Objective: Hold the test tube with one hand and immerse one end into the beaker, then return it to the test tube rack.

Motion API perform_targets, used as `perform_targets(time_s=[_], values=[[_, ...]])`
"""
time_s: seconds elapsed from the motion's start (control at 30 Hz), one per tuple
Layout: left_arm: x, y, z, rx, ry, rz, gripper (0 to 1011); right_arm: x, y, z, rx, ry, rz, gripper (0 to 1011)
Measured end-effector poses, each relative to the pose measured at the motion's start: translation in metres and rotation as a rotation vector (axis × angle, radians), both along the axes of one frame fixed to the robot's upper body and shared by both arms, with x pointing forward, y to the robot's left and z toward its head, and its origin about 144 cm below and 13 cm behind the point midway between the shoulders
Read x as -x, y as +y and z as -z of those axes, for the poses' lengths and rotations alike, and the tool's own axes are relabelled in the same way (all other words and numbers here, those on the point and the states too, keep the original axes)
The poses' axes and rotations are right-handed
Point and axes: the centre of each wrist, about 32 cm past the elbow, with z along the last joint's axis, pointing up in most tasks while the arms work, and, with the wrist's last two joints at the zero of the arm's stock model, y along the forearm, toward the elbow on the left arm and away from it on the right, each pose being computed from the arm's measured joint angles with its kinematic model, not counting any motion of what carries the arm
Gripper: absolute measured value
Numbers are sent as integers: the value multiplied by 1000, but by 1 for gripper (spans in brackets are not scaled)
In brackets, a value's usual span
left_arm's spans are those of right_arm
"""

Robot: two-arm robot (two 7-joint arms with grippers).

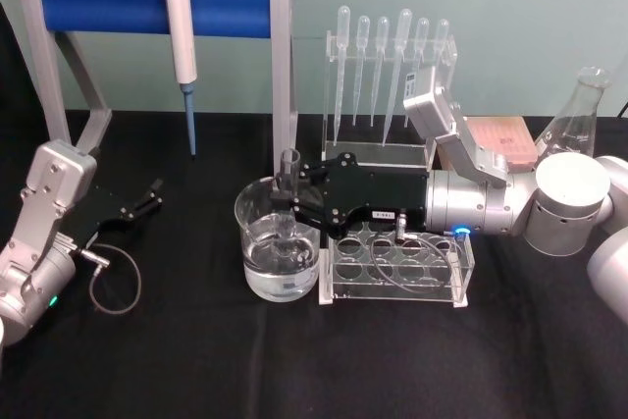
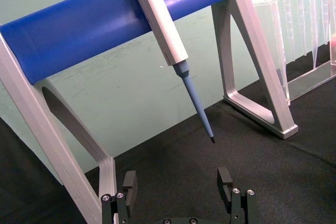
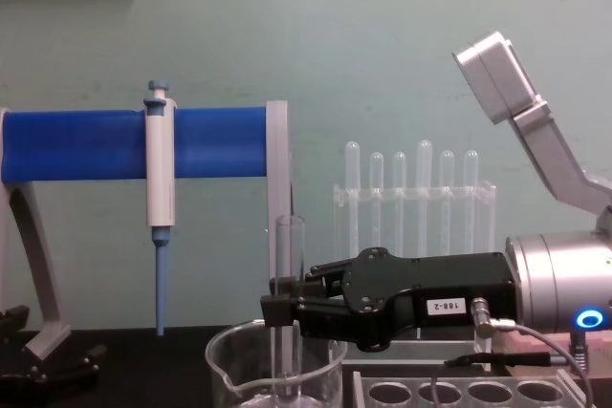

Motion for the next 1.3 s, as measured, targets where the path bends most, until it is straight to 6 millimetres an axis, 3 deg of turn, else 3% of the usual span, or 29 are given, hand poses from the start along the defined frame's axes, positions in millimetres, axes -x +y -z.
perform_targets(time_s=[1.3], values=[[0,0,0,0,0,0,1000,0,0,0,0,0,0,241]])
